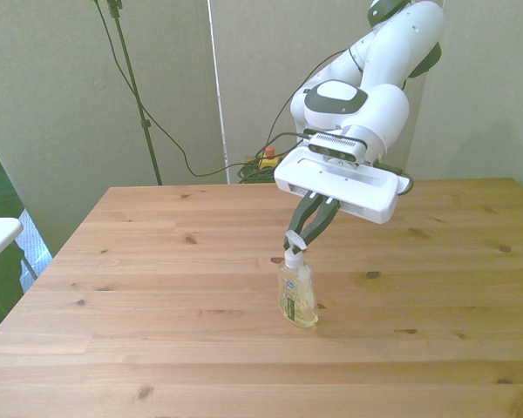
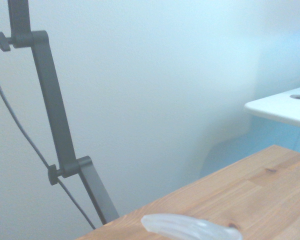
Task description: Stand the sanitizer
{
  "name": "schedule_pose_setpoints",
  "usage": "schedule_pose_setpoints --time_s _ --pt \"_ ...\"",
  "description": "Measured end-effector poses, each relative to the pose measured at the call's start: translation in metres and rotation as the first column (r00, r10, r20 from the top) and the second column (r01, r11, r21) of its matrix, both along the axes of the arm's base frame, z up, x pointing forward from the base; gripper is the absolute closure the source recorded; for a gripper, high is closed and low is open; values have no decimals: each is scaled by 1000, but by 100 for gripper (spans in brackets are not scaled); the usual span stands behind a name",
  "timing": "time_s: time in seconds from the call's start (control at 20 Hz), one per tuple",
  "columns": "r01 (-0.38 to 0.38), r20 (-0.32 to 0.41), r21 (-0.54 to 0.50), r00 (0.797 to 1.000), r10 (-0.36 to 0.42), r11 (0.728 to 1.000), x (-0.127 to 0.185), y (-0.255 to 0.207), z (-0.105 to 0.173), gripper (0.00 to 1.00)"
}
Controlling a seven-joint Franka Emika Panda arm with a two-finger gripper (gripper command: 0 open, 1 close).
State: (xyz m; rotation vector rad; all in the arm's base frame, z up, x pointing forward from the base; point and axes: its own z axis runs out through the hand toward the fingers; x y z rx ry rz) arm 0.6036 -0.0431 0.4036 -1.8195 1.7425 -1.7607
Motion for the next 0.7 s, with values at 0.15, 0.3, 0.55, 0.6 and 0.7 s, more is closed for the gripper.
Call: schedule_pose_setpoints --time_s 0.15,0.3,0.55,0.6,0.7 --pt "2 0 -7 1000 -2 1000 -3 -3 -1 0" --pt "4 -3 -8 1000 -4 1000 -4 -3 -1 0" --pt "2 -13 -12 1000 -2 1000 -6 -2 -3 0" --pt "2 -14 -12 1000 -2 1000 -6 -3 -3 0" --pt "1 -15 -11 1000 -1 1000 -7 -3 -2 0"
